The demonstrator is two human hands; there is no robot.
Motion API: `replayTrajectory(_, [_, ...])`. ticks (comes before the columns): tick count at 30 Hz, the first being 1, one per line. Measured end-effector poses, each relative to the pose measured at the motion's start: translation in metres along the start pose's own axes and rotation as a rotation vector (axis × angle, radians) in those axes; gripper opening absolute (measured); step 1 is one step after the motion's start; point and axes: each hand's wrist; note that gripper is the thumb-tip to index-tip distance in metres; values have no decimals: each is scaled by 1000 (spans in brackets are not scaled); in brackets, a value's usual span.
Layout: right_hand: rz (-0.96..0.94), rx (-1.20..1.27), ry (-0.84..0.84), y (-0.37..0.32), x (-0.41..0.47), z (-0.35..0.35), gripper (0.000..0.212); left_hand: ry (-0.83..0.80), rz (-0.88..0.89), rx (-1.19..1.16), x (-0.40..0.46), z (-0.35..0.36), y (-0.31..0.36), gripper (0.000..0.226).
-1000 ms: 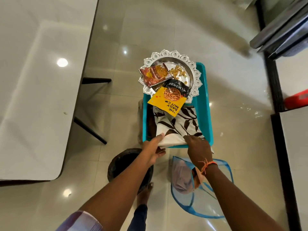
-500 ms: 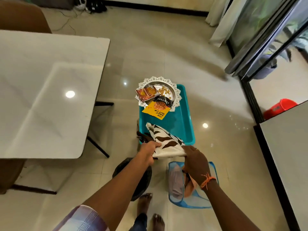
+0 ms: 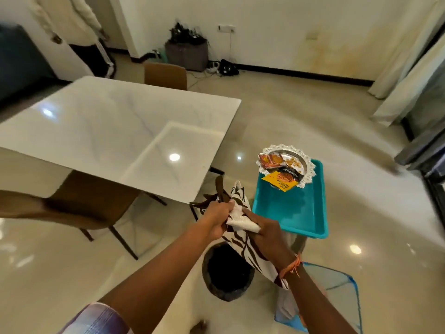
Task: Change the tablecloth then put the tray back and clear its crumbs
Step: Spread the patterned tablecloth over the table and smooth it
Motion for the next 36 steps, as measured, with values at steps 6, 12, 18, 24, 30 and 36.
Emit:
replayTrajectory(6, [-70,18,-78,-55,44,58,54,50,64,-167,-7,-91,21,22])
replayTrajectory(12, [-54,182,-131,-116,112,137,58,122,105,-169,22,-203,52,28])
replayTrajectory(18, [-15,364,-84,-185,186,220,40,127,165,-153,52,-307,114,27])
replayTrajectory(24, [-17,666,85,-263,278,256,39,132,410,9,77,-380,214,23])
replayTrajectory(30, [86,1107,163,-290,376,277,51,152,684,165,121,-403,303,32])
replayTrajectory(36, [485,1323,304,-217,416,335,34,100,536,137,229,-411,283,27])
Point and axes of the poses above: each hand's wrist, its own x-axis towards the middle knuckle, its own z-axis out of the palm, y = z × x, and after that the axes turned 5 degrees about x, right-handed
